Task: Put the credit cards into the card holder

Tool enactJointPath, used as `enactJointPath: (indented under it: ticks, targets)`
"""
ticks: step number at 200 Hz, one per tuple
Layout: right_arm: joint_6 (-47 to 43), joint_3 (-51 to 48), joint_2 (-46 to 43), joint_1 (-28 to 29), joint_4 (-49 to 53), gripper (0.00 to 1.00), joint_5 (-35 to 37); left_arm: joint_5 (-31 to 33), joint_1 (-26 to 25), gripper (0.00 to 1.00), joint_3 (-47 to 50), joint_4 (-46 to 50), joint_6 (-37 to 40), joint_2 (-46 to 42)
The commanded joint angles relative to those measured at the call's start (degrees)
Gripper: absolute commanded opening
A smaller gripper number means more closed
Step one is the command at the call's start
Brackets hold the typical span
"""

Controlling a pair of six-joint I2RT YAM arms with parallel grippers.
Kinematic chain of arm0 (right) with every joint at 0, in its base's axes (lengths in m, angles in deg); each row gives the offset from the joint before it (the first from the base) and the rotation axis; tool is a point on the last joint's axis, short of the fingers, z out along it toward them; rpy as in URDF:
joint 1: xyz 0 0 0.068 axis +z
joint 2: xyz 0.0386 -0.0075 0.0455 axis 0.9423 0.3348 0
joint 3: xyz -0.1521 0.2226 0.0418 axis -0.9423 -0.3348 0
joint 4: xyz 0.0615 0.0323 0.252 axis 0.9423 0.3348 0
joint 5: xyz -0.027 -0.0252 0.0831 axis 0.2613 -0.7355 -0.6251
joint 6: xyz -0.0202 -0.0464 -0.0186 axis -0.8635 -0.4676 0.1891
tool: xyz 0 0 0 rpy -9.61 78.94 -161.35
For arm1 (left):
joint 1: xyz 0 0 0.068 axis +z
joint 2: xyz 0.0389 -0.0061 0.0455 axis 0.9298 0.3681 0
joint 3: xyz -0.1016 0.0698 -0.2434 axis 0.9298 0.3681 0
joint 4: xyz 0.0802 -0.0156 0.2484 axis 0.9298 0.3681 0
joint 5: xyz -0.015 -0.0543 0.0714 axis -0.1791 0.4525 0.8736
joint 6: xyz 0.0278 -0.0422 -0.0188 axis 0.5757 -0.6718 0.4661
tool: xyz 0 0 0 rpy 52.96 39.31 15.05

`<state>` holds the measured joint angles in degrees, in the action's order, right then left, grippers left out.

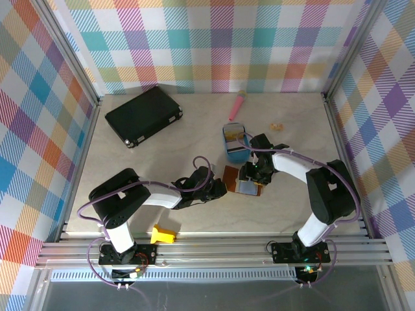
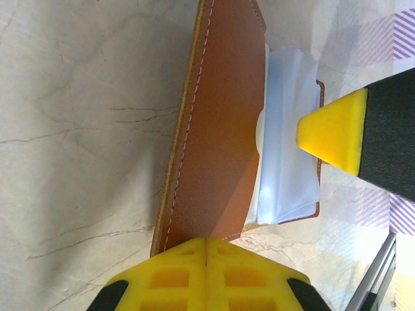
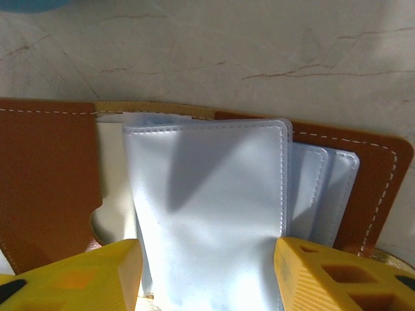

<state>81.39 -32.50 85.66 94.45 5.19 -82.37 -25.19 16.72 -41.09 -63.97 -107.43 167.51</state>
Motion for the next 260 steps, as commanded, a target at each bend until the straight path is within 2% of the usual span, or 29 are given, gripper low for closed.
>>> enactJointPath:
  ticks: [1, 87, 173, 217, 260]
  targets:
    - [-1.89, 0.83, 1.06, -0.46, 0.00, 0.56, 1.20, -0.72, -0.79, 0.00, -2.34, 0.38, 1.73, -1.69]
    - [-14.10, -0.60, 1.89, -0.43, -2.79, 0.55, -1.74, -0.91, 0.95, 0.02, -7.47, 2.21, 1.69, -3.20]
    - [-12.16, -0.24, 0.60, -1.48, -2.03, 0.55, -4.40, -2.67, 3.17, 0.03, -10.17, -0.92, 2.37, 6.29]
    - [-8.48, -0.90, -1.81, -3.92, -2.97, 0.57, -7.37, -2.69, 3.25, 0.02, -6.52, -2.86, 1.33, 7.44]
    - [-5.52, -1.68, -3.24, -4.47, -3.55, 0.60, -7.07, -3.60, 2.45, 0.01, -5.25, -4.31, 0.29, 8.49]
